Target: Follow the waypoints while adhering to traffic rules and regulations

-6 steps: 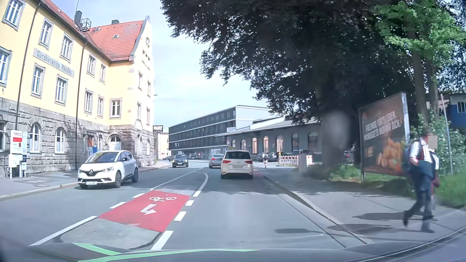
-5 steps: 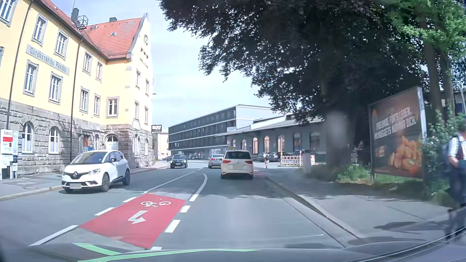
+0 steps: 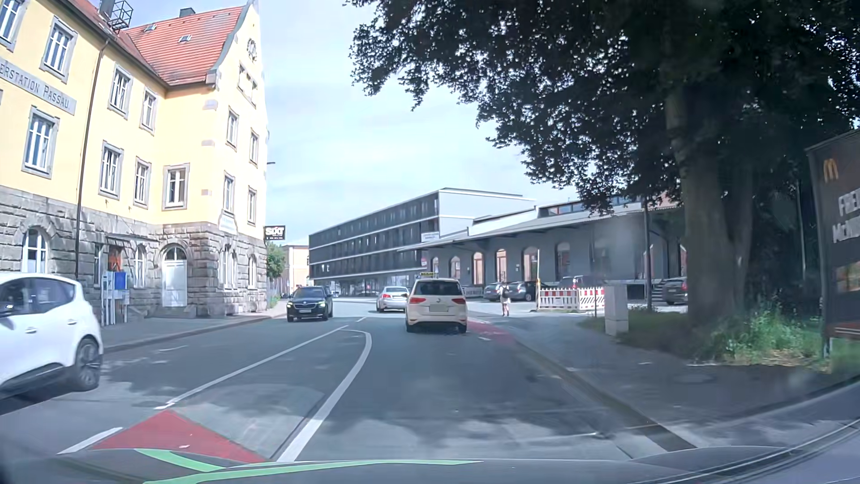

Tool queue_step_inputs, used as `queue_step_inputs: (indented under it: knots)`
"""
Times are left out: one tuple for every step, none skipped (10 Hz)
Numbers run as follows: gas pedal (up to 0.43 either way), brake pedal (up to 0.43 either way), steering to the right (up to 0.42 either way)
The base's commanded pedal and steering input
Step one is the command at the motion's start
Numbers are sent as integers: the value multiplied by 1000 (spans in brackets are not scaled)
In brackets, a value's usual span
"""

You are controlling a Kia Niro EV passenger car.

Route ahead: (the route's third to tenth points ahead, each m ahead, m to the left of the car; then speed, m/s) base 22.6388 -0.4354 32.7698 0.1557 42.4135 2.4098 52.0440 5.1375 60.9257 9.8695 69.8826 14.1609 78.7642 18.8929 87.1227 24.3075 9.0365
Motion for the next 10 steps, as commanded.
queue_step_inputs:
  knots:
    - [0,0,-6]
    - [0,0,-6]
    - [0,0,-6]
    - [0,0,-7]
    - [0,0,-8]
    - [0,0,-9]
    - [8,0,-9]
    - [20,0,-10]
    - [20,0,-10]
    - [20,0,-10]
